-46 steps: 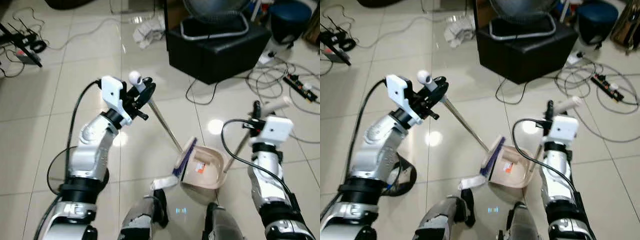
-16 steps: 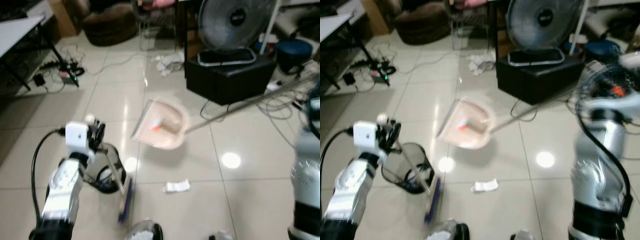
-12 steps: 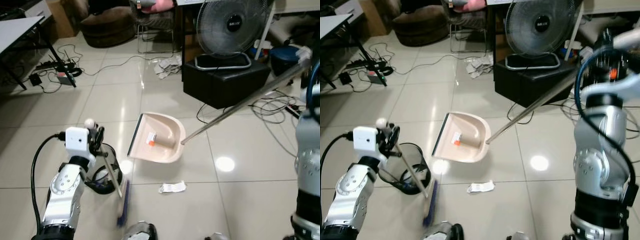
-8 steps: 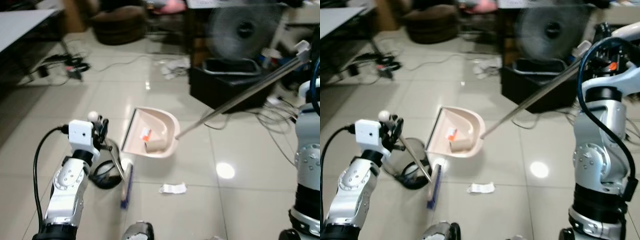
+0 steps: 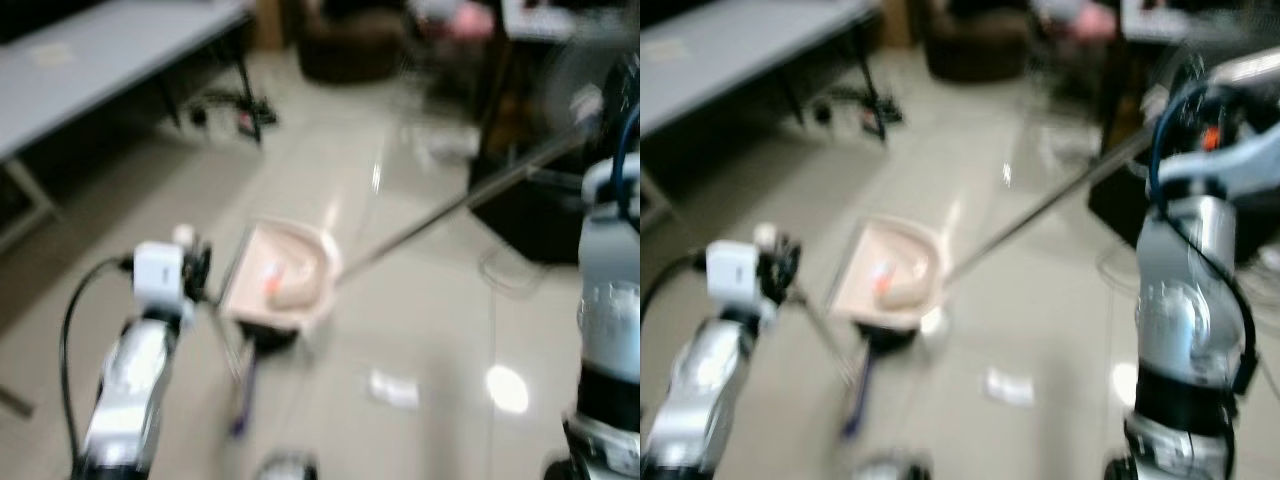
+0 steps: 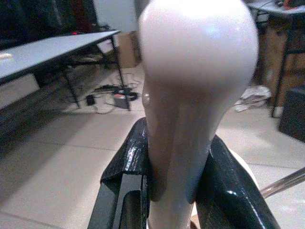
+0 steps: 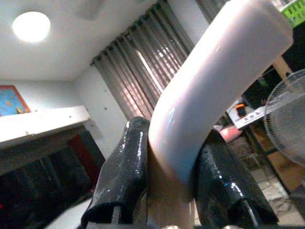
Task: Sweep floor
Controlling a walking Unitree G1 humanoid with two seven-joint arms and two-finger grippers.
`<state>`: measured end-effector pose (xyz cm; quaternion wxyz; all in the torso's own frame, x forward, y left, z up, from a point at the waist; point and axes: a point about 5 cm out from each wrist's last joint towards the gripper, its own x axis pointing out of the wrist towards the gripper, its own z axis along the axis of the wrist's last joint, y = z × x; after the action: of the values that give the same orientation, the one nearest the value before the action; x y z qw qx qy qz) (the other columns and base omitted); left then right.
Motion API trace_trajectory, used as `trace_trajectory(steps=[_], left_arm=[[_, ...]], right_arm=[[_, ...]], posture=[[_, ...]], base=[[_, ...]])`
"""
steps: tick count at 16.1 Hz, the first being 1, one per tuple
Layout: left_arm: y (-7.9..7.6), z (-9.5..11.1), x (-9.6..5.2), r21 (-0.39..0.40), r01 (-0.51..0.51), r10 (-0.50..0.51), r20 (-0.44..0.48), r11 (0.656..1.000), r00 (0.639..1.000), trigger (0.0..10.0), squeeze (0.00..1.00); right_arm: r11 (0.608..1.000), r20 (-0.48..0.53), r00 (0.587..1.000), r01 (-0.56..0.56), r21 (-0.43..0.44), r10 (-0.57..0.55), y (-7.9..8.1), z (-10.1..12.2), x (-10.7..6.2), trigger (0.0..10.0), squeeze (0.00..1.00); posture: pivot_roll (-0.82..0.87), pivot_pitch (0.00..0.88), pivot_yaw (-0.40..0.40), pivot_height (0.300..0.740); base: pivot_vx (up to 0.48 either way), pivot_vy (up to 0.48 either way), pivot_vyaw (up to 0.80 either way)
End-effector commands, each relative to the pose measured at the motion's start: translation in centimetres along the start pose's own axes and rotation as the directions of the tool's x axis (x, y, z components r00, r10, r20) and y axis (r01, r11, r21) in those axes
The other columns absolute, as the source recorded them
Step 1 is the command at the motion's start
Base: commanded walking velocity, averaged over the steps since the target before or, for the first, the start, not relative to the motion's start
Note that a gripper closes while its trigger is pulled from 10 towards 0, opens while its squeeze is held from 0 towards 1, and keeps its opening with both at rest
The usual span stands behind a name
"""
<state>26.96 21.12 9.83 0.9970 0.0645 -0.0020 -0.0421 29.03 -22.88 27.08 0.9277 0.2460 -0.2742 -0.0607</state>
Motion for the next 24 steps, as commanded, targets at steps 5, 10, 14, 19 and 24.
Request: trace_trajectory(steps=[5, 10, 14, 19, 24], left_arm=[[0.5, 0.8, -0.2, 0.038, -0.017, 0.016, 0.032, 0.999, 0.999, 10.0, 0.00], [0.8, -0.7, -1.0, 0.021, -0.047, 0.047, -0.021, 0.999, 0.999, 10.0, 0.00], [0.6, -0.7, -0.8, 0.015, -0.053, 0.053, -0.019, 0.998, 0.998, 10.0, 0.00], [0.4, -0.5, -0.6, 0.020, -0.067, 0.067, -0.004, 0.998, 0.998, 10.0, 0.00], [0.7, -0.6, -0.5, 0.023, -0.073, 0.073, -0.004, 0.997, 0.997, 10.0, 0.00]], right_arm=[[1.000, 0.013, 1.000, 0.012, -0.028, -0.012, -0.6, -0.2, -0.9, 10.0, 0.00], [0.997, -0.033, 0.999, 0.006, -0.072, -0.008, -0.9, -0.8, -1.4, 10.0, 0.00], [0.997, -0.054, 0.999, -0.010, -0.082, 0.005, -0.9, -1.1, -1.3, 10.0, 0.00], [0.998, -0.050, 0.998, -0.038, -0.042, 0.036, -0.4, -1.2, -0.6, 10.0, 0.00], [0.999, -0.037, 0.999, -0.004, -0.040, 0.003, -1.4, -0.8, -0.8, 10.0, 0.00]], posture=[[0.01, 0.013, 0.086, 0.740], [0.01, 0.025, 0.086, 0.740], [0.01, 0.024, 0.073, 0.740], [0.02, 0.022, 0.062, 0.740], [0.02, 0.030, 0.074, 0.740]], base=[[0.050, 0.000, 0.00], [0.258, 0.000, 0.09], [0.282, 0.000, 0.75], [0.284, 0.000, 0.00], [0.283, 0.000, 0.00]])
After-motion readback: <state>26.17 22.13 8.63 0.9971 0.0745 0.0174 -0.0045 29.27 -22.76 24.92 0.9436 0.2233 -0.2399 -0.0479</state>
